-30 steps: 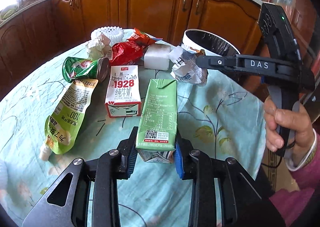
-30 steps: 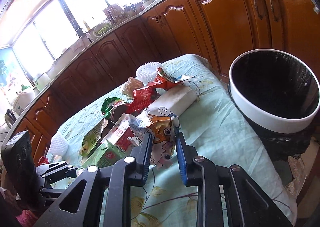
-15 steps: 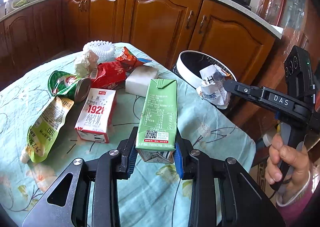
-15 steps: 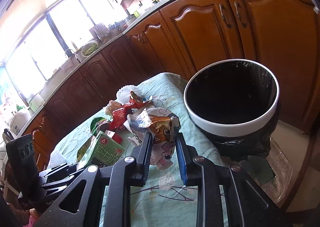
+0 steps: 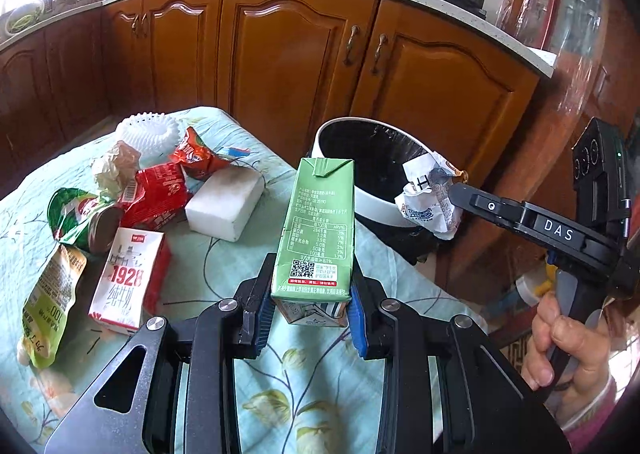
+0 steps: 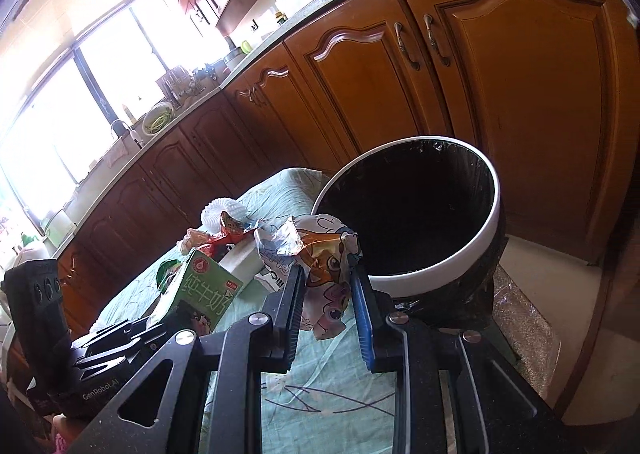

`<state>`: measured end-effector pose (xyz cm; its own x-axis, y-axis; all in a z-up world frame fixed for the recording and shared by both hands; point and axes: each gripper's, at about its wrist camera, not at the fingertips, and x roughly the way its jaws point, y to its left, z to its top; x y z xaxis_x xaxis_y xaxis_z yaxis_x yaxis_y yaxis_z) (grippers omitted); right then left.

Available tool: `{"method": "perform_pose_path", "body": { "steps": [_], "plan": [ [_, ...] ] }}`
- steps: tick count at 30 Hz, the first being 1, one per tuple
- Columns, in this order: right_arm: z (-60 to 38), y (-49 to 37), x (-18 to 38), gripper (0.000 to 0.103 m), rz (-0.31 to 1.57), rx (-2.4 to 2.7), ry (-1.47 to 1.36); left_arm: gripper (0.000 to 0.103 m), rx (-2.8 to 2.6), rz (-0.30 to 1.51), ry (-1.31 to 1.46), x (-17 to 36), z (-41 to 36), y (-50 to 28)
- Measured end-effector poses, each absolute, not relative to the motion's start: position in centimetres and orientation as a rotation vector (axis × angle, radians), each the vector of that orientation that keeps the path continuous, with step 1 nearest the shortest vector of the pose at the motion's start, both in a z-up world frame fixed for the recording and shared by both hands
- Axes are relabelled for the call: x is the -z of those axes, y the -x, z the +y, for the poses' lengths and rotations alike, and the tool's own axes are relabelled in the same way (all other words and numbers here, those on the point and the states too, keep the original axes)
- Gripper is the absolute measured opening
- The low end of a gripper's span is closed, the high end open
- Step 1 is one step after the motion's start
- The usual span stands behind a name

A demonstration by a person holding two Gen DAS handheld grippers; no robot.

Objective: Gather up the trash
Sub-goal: 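Carry the green carton into the bin with the left tool while the right tool carries the wrapper there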

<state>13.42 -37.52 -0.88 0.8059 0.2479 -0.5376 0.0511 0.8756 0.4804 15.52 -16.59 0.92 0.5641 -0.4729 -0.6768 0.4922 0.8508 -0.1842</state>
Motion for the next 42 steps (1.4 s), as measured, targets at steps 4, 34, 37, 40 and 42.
{"method": "perform_pose_path", "body": {
  "steps": [4,34,37,40,42],
  "plan": [
    [-38.4,-13.8,0.9,0.024,0.628,-0.094,-0.503,0.029,0.575,0.791,-0.025,-1.1,-17.8,-16.4],
    [-44.3,-20.3,2.1,0.025,0.703,0.024,-0.427,0.029,0.627,0.859,-0.158,-1.6,-29.1,-24.2],
    [-44.5,-20.8,2.4,0.025,0.716,0.027,-0.427,0.029,0.625,0.881,-0.171,-1.0,-29.9,-24.8],
    [-44.7,-21.3,2.6,0.025,0.724,0.030,-0.427,0.029,0.623,0.897,-0.179,-0.5,-30.5,-25.3],
    [-44.8,-21.8,2.8,0.027,0.729,0.033,-0.427,0.030,0.617,0.905,-0.183,-0.1,-30.8,-25.6]
  ]
}}
